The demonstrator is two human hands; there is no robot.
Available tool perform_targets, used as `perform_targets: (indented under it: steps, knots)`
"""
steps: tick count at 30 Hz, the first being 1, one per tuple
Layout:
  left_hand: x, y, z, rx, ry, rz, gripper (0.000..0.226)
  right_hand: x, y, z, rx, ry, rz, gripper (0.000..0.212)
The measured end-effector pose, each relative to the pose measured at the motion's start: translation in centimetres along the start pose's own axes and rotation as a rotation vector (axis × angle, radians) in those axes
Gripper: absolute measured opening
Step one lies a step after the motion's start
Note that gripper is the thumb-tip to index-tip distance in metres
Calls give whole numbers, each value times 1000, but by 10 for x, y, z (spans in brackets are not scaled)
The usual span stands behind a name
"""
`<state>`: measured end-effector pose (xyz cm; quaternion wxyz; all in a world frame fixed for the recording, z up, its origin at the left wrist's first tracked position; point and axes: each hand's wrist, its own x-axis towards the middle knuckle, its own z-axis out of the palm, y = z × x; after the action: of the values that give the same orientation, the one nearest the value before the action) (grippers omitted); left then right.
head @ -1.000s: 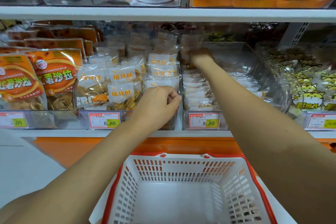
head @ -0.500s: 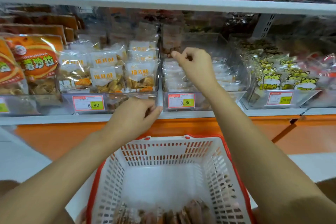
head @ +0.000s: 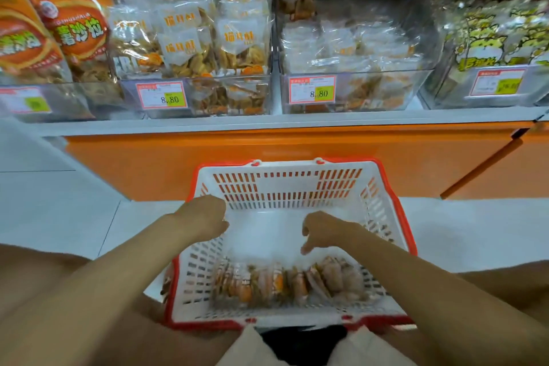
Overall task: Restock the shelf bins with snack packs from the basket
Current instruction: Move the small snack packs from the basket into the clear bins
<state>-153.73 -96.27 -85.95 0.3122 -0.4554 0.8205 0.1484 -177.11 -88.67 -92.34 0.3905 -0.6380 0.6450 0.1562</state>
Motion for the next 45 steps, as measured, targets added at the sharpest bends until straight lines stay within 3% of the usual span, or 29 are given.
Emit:
perform_targets:
  steps: [2, 3, 5, 10, 16, 21, 24, 26, 29, 32, 35, 40, 42, 43, 45]
  knots:
    - [1, -8, 10, 7, -48, -87, 15, 10, 13, 29, -30, -197, 55, 78]
    - [1, -12, 14, 12, -64, -130, 19, 14, 19, 42, -41, -261, 77, 82]
    - [-1, -20, 16, 8, -86, -174, 26, 19, 24, 65, -18, -296, 107, 67]
    - [-2, -25, 15, -28, -72, -168, 22, 19, 24, 89, 95, -147, 143, 33]
    - [3, -24, 13, -79, -65, -198, 24, 22, 27, 91, 217, -67, 219, 29]
    - [5, -19, 4, -216, -68, -243, 39, 14, 22, 40, 250, -95, 183, 28]
    - [9, -5, -12, -655, -36, -242, 38, 3, 9, -10, 395, 83, 58, 22]
    - [6, 7, -29, -1068, -82, -223, 56, -12, -8, -43, 410, 292, -110, 21]
    - [-5, 18, -59, -1532, -173, -70, 82, -45, -35, -82, 465, 632, -430, 37]
    - [-20, 25, -91, -1808, -64, 90, 59, -68, -47, -103, 250, 922, -632, 47]
    - [-34, 26, -110, -1827, 60, 230, 30, -74, -44, -114, 111, 1071, -660, 56]
    - [-44, 27, -129, -1677, 117, 384, 37, -107, -39, -134, 670, 1038, -590, 54]
    - [-47, 30, -139, -1608, 174, 407, 34, -116, -37, -143, 835, 1026, -544, 42]
    - [-48, 31, -144, -1578, 194, 433, 32, -119, -36, -146, 906, 984, -528, 34]
    - [-49, 32, -156, -1525, 238, 472, 30, -122, -33, -152, 1014, 834, -461, 41]
